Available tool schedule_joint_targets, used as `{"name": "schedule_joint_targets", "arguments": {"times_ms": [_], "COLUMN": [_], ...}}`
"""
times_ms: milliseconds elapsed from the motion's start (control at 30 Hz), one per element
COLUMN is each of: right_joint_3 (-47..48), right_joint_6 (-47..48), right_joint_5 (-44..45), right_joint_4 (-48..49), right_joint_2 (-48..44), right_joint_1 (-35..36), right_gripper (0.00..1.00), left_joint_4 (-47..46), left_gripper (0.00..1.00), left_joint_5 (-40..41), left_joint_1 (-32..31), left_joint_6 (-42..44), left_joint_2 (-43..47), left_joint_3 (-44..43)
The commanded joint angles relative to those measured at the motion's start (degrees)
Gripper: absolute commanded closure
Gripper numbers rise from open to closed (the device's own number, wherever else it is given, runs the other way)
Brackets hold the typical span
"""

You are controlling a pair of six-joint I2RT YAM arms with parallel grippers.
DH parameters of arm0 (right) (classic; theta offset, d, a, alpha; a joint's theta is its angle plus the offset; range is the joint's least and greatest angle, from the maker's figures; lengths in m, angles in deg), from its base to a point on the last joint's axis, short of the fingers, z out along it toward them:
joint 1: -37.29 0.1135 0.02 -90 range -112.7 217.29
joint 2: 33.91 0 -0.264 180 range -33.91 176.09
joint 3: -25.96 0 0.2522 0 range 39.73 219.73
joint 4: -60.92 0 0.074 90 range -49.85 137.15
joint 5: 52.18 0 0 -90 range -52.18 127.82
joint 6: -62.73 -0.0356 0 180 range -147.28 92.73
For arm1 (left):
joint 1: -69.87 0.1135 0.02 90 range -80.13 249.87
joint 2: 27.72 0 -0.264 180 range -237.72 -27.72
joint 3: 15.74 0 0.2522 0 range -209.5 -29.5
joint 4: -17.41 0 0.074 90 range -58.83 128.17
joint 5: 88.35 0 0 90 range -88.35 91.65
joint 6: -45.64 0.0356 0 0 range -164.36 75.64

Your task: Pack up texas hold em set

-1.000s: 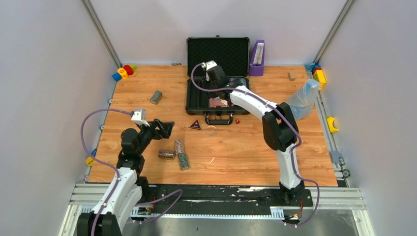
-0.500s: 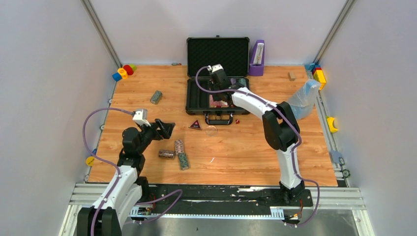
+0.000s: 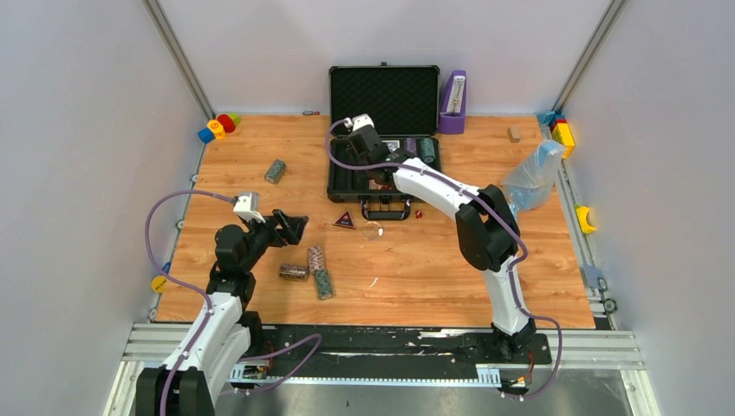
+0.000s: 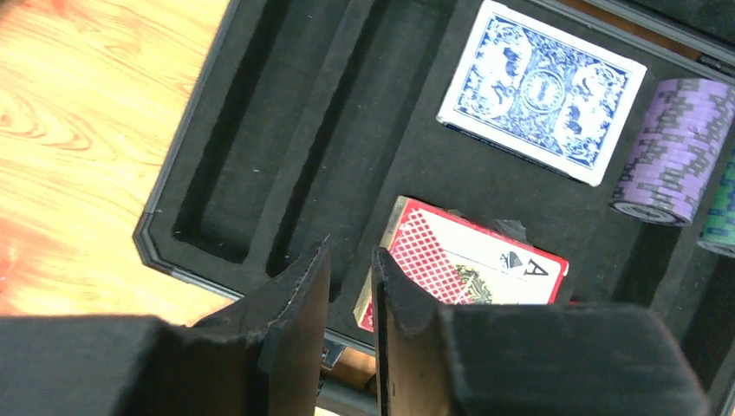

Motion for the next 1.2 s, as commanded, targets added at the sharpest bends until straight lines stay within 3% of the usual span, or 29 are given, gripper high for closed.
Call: {"name": "schedule_joint_targets", "arguments": {"times_ms": [0,400,700,933,1067,1167], "right_joint_3": [-0.6,-5.6,2.2,0.8,-2.2,-4.0], "right_joint_6": [-2.2,-1.8,0.2,0.2,0.2,0.2], "right_joint_5": [9.0,8.4,2.5,5.8,9.2,11.8], "right_joint_4": [-1.6,-1.7,-2.6,-3.3,-3.6,-3.9], "right_joint_2": [1.4,0.9,-0.2,2.6,4.2,4.6], "right_joint_1": [-0.4,-1.4,-0.2,0.7,0.6,0.3], "right_gripper": [0.77,0.91,0.81,0.76,0.77,0.84], "left_joint_4": [-1.7,-3.1,-2.7,-2.3,-2.7,-2.6], "left_gripper": [0.0,0.0,0.0,0.0,0.0,0.0], "left_joint_5": [0.1,-0.7,-0.7,-0.5,-0.8,-0.8], "left_joint_1": [0.3,0.2,0.2,0.2,0.2,0.2], "left_joint_6": [0.3,-0.1,0.0,0.0,-0.1,-0.1], "left_joint_2": [0.6,-0.6,-0.4,0.1,-0.1,0.0], "left_joint_3": [0.0,0.1,0.0,0.0,0.0,0.0]}}
